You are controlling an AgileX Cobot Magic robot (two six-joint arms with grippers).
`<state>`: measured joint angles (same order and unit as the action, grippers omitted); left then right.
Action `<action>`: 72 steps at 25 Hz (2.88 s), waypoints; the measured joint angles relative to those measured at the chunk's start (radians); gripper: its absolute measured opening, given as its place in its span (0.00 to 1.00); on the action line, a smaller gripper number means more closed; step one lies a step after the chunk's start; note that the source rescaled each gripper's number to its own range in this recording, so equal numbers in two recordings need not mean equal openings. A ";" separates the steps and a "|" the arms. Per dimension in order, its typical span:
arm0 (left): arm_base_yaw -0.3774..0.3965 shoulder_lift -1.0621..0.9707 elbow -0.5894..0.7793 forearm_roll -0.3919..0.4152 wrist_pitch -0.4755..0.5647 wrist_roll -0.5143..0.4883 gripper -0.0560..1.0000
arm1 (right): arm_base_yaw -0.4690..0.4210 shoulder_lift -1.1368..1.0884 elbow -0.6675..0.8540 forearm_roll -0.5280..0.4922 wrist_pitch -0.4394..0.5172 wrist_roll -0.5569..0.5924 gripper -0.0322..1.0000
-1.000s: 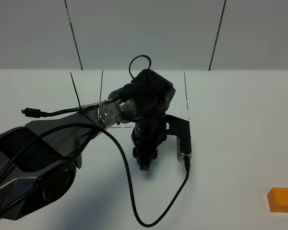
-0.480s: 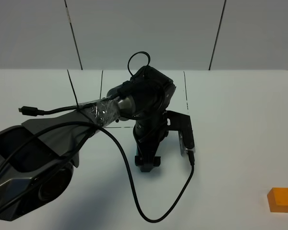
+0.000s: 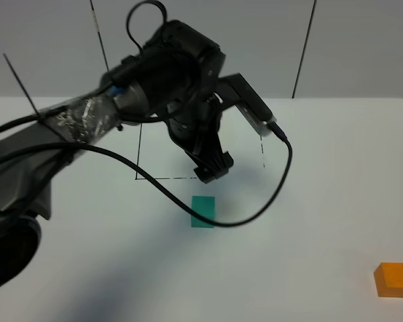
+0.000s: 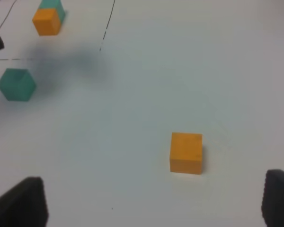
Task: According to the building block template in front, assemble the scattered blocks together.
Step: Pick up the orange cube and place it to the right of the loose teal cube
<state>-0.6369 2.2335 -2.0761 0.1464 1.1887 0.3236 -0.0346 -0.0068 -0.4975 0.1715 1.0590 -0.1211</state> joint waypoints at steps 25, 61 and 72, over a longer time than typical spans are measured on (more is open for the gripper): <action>0.569 -1.200 1.032 -0.008 -0.106 -0.272 0.89 | 0.000 0.000 0.000 0.000 0.000 0.000 0.81; 0.569 -2.225 1.510 -0.164 -0.101 -0.390 0.84 | 0.000 0.000 0.000 0.000 0.000 0.000 0.81; 0.569 -2.227 1.570 -0.185 -0.142 -0.374 0.60 | 0.000 0.000 0.000 0.000 0.000 0.000 0.81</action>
<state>-0.0677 0.0064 -0.5060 -0.0382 1.0465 -0.0499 -0.0346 -0.0068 -0.4975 0.1715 1.0590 -0.1211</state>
